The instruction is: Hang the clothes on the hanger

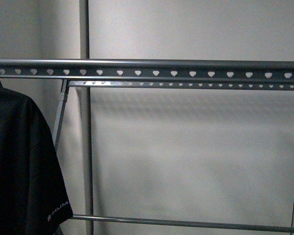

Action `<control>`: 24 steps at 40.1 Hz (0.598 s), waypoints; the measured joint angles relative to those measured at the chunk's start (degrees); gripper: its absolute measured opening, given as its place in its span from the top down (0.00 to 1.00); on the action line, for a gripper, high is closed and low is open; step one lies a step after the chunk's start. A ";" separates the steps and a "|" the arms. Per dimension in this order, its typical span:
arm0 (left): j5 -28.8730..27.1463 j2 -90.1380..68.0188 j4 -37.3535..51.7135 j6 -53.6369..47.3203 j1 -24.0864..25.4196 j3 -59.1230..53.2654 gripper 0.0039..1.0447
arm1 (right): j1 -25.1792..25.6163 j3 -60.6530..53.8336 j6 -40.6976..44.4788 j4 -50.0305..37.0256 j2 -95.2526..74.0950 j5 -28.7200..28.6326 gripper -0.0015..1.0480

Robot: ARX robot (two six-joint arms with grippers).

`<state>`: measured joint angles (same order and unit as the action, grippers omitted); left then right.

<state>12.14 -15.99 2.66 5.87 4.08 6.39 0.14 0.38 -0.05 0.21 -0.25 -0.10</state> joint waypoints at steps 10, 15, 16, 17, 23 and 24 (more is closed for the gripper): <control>-11.30 -26.38 11.58 13.77 1.81 17.68 0.06 | 0.00 -0.02 0.00 0.00 0.00 0.02 0.07; -16.68 -38.29 15.74 19.78 2.25 26.51 0.06 | 0.00 0.00 0.00 0.00 0.00 0.02 0.07; -17.16 -39.56 15.85 20.41 2.29 27.45 0.06 | 0.00 -0.02 0.00 0.00 0.00 0.02 0.07; -18.18 -42.01 15.69 21.35 2.47 29.46 0.06 | 0.00 -0.02 0.00 0.00 0.00 0.02 0.07; -27.02 -60.48 12.04 30.58 3.80 45.57 0.06 | 0.00 0.00 0.00 0.00 0.00 0.04 0.07; -28.13 -63.01 11.54 31.76 4.02 47.93 0.06 | 0.00 -0.02 0.00 0.00 0.00 0.02 0.07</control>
<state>-15.99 -79.00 14.20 37.63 8.10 54.33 0.14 0.36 -0.05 0.21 -0.25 -0.08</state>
